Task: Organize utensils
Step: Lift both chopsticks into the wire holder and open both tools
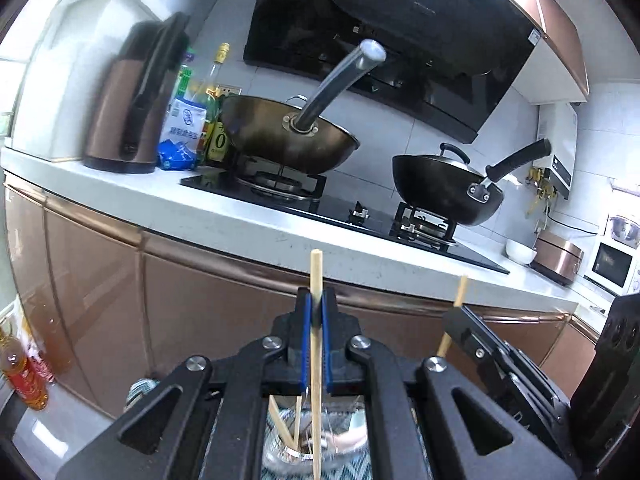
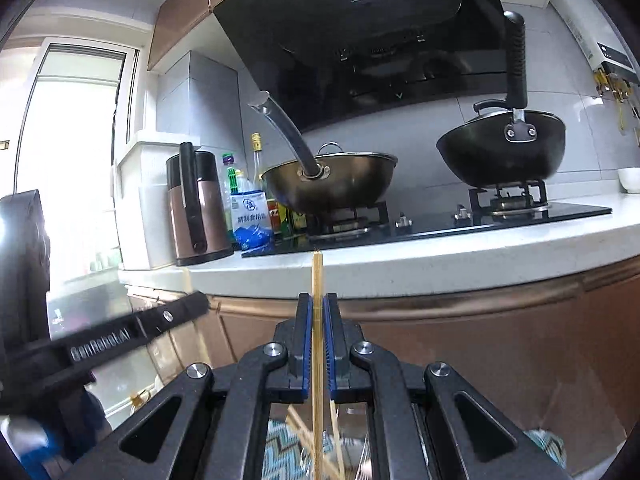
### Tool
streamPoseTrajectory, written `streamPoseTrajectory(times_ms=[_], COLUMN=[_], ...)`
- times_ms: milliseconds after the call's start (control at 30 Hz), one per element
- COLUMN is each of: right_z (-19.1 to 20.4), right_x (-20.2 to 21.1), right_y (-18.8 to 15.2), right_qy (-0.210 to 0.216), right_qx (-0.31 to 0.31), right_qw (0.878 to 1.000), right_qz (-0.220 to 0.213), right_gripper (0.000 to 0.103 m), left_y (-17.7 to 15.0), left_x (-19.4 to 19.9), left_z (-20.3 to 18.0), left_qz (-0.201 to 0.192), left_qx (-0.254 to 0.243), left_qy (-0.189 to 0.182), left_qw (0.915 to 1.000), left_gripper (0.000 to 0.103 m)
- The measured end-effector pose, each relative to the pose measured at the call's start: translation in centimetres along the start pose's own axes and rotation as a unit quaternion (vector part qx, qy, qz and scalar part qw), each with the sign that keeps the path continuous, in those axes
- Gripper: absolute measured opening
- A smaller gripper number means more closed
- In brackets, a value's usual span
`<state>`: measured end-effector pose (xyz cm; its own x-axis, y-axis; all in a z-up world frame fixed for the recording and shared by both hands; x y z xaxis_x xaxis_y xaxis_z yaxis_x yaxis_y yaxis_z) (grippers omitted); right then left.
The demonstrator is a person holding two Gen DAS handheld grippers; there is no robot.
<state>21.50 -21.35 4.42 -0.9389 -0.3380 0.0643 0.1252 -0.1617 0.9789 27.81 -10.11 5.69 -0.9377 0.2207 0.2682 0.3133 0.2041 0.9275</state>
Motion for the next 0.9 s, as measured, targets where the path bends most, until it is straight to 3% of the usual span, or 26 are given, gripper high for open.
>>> streamPoseTrajectory(times_ms=[467, 667, 900], right_z=[-3.8, -3.9, -4.0], right_x=[-5.3, -4.8, -4.5], right_y=[-5.5, -6.8, -6.6], right_qy=[-0.004, -0.008, -0.013], right_qx=[-0.013, -0.01, -0.015], right_qw=[1.0, 1.0, 0.999], right_qz=[0.013, 0.02, 0.033], right_gripper=[0.006, 0.007, 0.006], left_y=[-5.0, -6.9, -6.9], left_x=[-7.2, -8.1, -7.3], left_z=[-0.2, -0.2, 0.0], left_qz=[-0.015, -0.007, -0.005], left_qx=[-0.014, -0.023, -0.032], left_qy=[0.037, 0.041, 0.052], left_qw=[0.9991, 0.9989, 0.9981], left_gripper=[0.004, 0.006, 0.006])
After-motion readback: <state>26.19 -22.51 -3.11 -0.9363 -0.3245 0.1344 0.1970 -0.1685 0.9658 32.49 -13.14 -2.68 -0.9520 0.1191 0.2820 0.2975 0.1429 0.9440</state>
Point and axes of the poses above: each gripper's, at about its wrist camera, not at the fingertips, and x roughly against the way its jaws point, z to its left, y to its top, the point moved 2 cm from there along -x, roughly the way its jaws point, and after that the axes turned 8 degrees about y, right-handed, at the moved point
